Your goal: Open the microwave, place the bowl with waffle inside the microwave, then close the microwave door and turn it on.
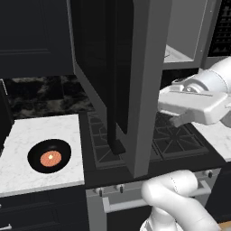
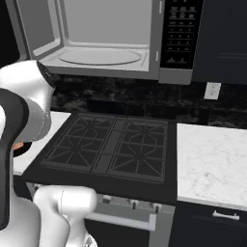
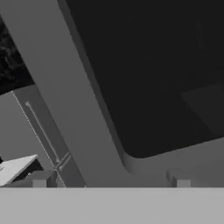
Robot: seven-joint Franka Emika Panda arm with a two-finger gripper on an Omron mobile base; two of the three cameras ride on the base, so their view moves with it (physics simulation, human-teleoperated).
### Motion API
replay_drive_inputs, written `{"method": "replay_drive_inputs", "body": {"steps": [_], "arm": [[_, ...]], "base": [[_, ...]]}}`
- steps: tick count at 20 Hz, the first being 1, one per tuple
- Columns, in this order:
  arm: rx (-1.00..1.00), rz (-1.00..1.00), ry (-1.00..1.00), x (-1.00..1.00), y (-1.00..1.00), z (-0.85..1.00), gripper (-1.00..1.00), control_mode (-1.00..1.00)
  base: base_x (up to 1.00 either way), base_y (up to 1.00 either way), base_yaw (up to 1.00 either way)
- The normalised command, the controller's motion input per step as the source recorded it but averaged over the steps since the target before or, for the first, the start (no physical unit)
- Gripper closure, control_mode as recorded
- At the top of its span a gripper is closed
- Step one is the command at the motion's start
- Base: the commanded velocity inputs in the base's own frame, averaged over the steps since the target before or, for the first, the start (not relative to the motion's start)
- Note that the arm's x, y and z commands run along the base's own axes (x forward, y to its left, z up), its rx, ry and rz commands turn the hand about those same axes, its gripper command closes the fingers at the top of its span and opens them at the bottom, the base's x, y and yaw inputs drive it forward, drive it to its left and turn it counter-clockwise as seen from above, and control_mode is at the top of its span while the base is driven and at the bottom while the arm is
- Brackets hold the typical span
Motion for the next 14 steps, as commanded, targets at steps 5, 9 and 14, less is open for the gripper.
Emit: {"method": "replay_drive_inputs", "body": {"steps": [5, 9, 14], "arm": [[-0.06, -0.02, 0.23, 0.25, -0.55, -0.02, -1.0, -1.0], [-0.34, -0.55, 0.43, 0.44, -0.15, -0.55, -1.0, -1.0], [-0.35, -0.47, 0.2, 0.87, -0.12, -0.95, -1.0, -1.0]], "base": [[0.0, 0.0, 0.0], [0.0, 0.0, 0.0], [0.0, 0.0, 0.0]]}}
